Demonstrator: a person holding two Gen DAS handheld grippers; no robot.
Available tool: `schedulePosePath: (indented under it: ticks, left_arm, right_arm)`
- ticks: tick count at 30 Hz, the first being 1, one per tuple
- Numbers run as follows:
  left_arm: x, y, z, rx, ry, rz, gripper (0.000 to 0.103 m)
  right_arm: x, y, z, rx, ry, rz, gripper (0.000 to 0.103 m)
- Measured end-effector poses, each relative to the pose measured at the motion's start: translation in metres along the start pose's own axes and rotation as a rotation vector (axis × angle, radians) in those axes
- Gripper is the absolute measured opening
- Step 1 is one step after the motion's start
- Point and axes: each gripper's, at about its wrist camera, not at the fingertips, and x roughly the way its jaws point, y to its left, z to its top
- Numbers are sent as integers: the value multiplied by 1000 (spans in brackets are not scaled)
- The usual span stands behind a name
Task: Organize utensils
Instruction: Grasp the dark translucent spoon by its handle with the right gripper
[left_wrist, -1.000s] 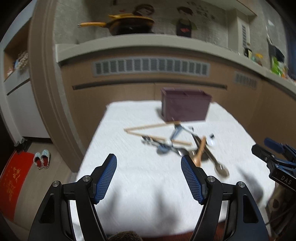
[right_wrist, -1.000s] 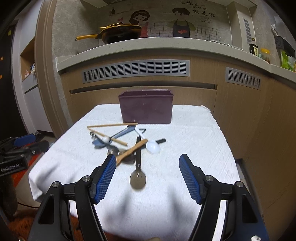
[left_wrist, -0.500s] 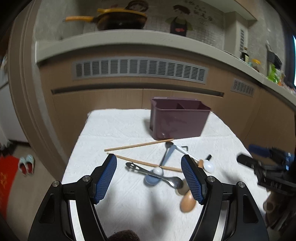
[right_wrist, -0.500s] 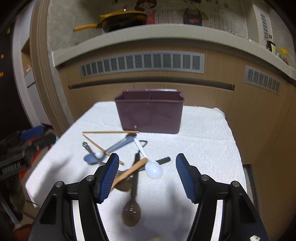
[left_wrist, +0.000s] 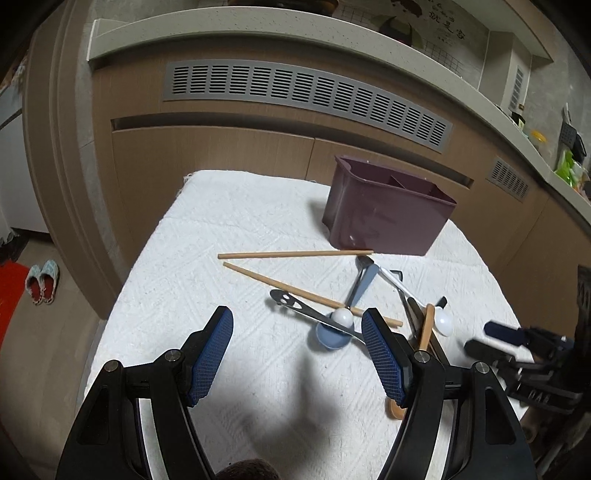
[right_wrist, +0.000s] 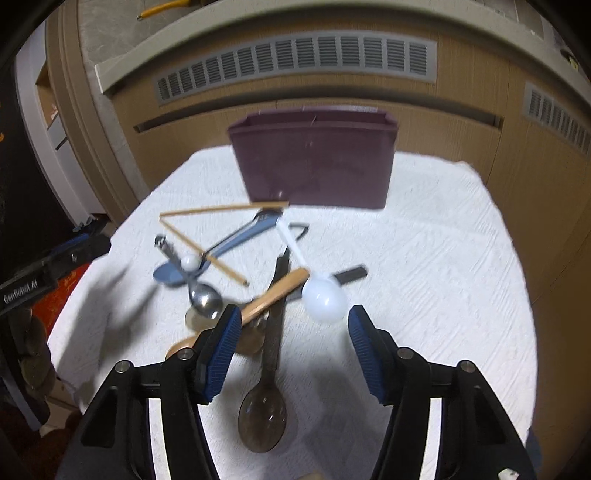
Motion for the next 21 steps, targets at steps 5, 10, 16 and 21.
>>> schedulePosePath:
  ticks: [5, 10, 16, 21]
  left_arm:
    - [6, -5, -4, 6, 35, 3, 72]
    - [10, -14, -9, 35, 60, -12, 72]
    - [17, -21, -15, 95, 82, -61, 72]
    - [33, -24, -14, 108, 126, -114, 72]
  right_arm:
    - [18, 9, -20, -38, 74, 17, 29]
    - [34, 8, -9, -39, 73, 14, 24]
    - [58, 2, 10, -24, 82, 25, 12]
    - [38, -14, 21, 27, 29, 6, 11]
